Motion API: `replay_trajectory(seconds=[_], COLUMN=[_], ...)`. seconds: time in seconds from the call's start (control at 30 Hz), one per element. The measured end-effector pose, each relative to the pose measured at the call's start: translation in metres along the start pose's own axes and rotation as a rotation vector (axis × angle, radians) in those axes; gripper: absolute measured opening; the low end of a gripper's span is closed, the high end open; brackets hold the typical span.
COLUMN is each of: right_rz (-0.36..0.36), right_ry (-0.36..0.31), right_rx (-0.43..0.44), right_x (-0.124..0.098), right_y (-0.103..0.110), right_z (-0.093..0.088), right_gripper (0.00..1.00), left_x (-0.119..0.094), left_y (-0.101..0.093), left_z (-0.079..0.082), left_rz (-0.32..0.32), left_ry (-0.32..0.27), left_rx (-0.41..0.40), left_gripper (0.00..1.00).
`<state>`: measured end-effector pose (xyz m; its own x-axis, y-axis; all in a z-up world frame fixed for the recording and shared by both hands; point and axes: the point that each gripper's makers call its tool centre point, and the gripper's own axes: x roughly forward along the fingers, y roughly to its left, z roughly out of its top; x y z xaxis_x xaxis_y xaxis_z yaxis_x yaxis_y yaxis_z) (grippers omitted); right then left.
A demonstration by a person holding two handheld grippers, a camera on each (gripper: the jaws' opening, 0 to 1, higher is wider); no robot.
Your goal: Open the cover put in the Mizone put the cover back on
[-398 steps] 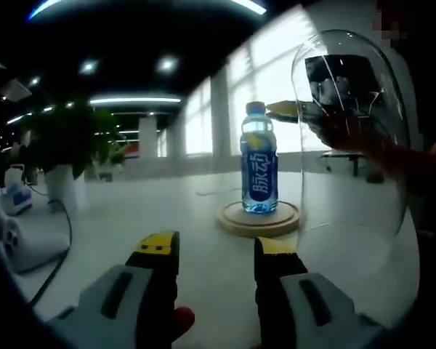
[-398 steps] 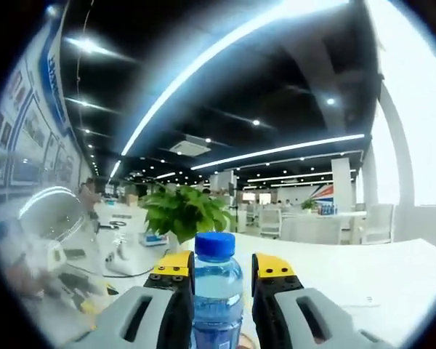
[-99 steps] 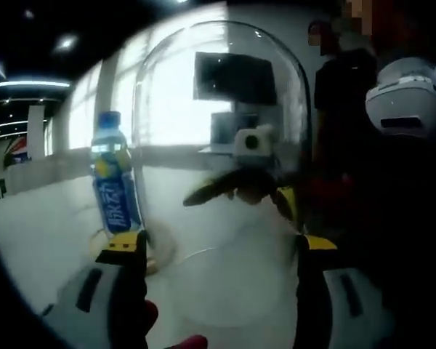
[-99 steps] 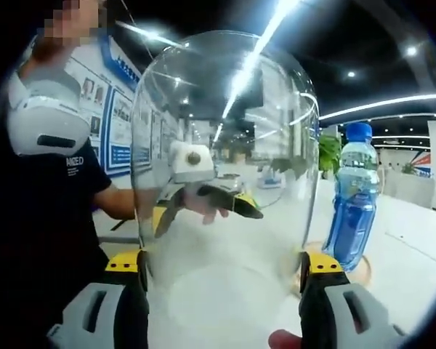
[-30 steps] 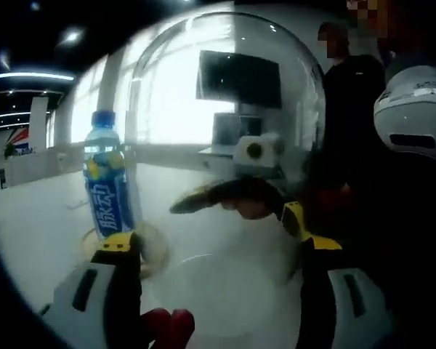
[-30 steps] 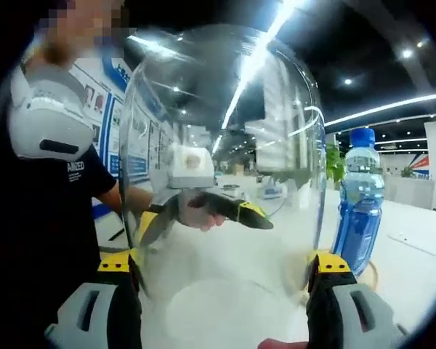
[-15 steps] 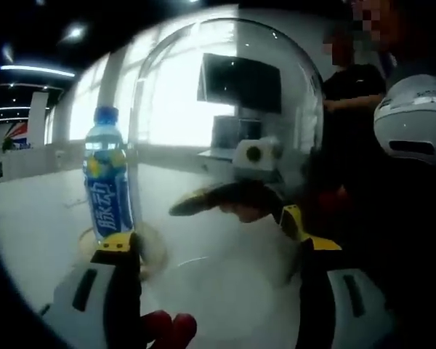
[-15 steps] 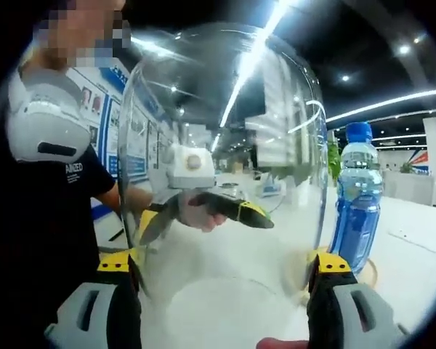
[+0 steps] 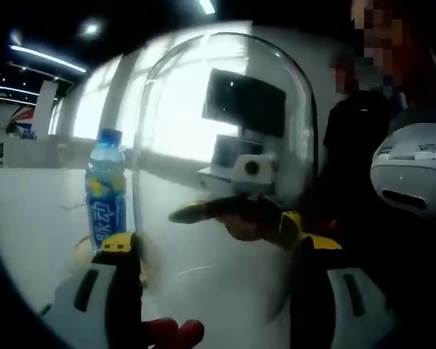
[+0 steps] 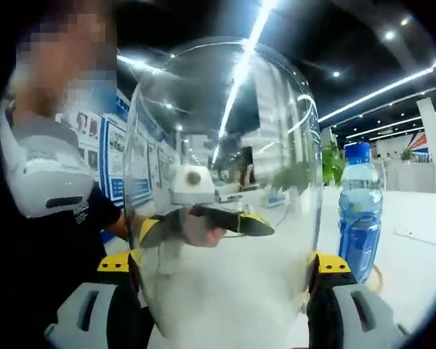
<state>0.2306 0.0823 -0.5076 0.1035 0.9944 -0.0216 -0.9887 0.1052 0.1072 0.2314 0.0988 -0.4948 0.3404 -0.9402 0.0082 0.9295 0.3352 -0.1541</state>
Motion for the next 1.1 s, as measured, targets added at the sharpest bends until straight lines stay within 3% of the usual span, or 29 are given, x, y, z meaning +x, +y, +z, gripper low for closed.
replay_trajectory(seconds=[0.3, 0.53, 0.77, 1.1], right_rz=[0.021, 0.053, 0.061, 0.073], right_ry=[-0.025, -0.040, -0.036, -0.051], right_rx=[-0.010, 0.001, -0.060, -0.071], right_x=[0.000, 0.000, 0.001, -0.001], right_y=[0.003, 0.002, 0.004, -0.008], right_z=[0.035, 0.063, 0.088, 0.121], right_gripper=[0.89, 0.89, 0.89, 0.90], left_x=[-0.001, 0.001, 0.004, 0.012], left_y=[-0.004, -0.005, -0.008, -0.003], left_z=[0.035, 0.059, 0.084, 0.116], left_rz=[0.018, 0.052, 0.060, 0.078], left_ry=[-0.047, -0.040, -0.009, -0.020], left_rx=[0.016, 0.010, 0.068, 0.085], left_gripper=[0.75, 0.75, 0.75, 0.75])
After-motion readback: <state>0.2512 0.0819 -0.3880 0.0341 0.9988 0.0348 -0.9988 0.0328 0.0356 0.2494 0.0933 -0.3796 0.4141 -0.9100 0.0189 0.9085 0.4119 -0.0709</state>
